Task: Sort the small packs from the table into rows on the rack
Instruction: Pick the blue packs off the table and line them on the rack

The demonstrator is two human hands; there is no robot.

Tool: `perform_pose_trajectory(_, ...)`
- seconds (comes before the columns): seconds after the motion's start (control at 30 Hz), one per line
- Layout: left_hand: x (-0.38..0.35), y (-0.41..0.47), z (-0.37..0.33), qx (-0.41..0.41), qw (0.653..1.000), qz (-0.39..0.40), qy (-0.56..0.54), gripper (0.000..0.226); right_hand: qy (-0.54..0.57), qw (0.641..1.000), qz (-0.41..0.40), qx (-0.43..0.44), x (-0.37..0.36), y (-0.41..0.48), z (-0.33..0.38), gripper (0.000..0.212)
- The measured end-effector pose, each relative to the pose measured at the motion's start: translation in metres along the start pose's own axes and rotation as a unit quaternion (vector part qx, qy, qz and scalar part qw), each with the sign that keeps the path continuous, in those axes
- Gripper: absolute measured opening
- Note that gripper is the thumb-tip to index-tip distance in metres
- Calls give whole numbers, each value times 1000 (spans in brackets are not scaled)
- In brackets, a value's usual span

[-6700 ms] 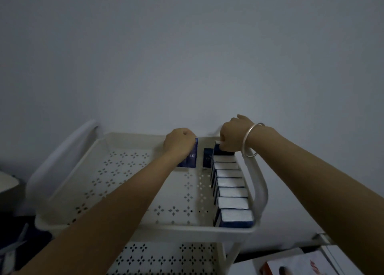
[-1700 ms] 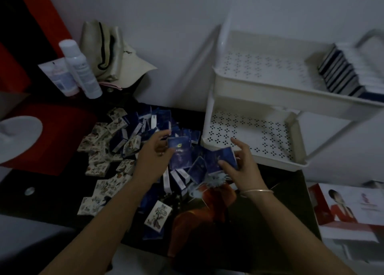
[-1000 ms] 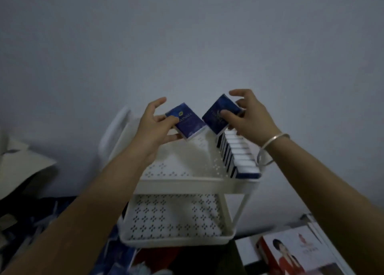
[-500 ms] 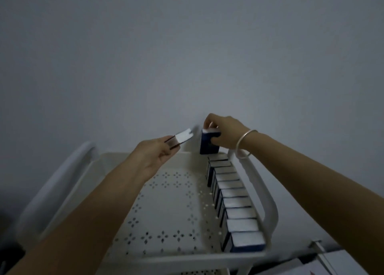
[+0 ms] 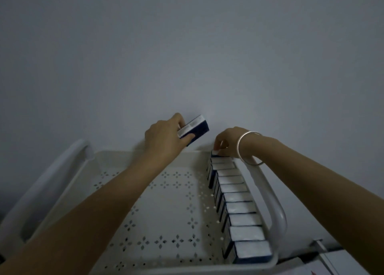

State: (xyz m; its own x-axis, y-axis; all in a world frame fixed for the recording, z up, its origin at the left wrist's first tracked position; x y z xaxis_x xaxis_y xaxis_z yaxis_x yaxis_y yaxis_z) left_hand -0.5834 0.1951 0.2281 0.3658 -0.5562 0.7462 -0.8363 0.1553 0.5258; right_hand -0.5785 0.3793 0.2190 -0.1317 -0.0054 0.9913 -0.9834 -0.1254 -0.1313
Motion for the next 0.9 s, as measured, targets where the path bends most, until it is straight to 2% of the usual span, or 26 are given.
perform_pose_trajectory(0.1,-8,3,-15,-57,998,18,9,27,-2,1000,-18,-13,-5,-1,-2,23)
perform_pose_trajectory(0.23,-33,3,-23,-86,993,76,-39,37,17,998,-32,-50,-6,2,-3,21)
perform_pose_trajectory(0.4,-43,5,-29,-100,991,78,-48,44,32,995,-59,-70,-4,1,-7,19)
perform_pose_trajectory(0.5,-43,11,-39,-109,990,72,-53,39,18,993,-90,-72,-3,0,-9,15)
perform_pose_trajectory(0.6,-47,16,-52,-140,983,104,-61,37,22,991,-107,-84,-2,0,-11,14)
perform_pose_trajectory(0.73,-53,28,-52,-100,973,151,-143,31,86,983,-141,-83,2,-6,-13,26)
perform_pose_trajectory(0.8,-57,30,-46,-67,967,166,-179,30,111,979,-164,-47,4,-10,-11,39)
perform_pose_trajectory(0.9,-64,23,-37,-17,949,192,-252,32,105,983,-150,-7,3,-12,-5,54)
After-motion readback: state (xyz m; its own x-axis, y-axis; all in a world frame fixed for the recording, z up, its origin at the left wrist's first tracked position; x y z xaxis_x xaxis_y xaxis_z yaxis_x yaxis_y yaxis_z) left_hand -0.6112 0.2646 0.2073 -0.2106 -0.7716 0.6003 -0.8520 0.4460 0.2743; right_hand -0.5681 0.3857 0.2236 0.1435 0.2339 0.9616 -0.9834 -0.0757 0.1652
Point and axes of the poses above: each hand's wrist, its own y-axis towards the middle knuckle, its own x-axis out of the back of the hand, z = x × y, the point moved 6 cm from there along y, towards the middle knuckle, and after that the axes turned 1 degree about -y, right-handed, at the moved point
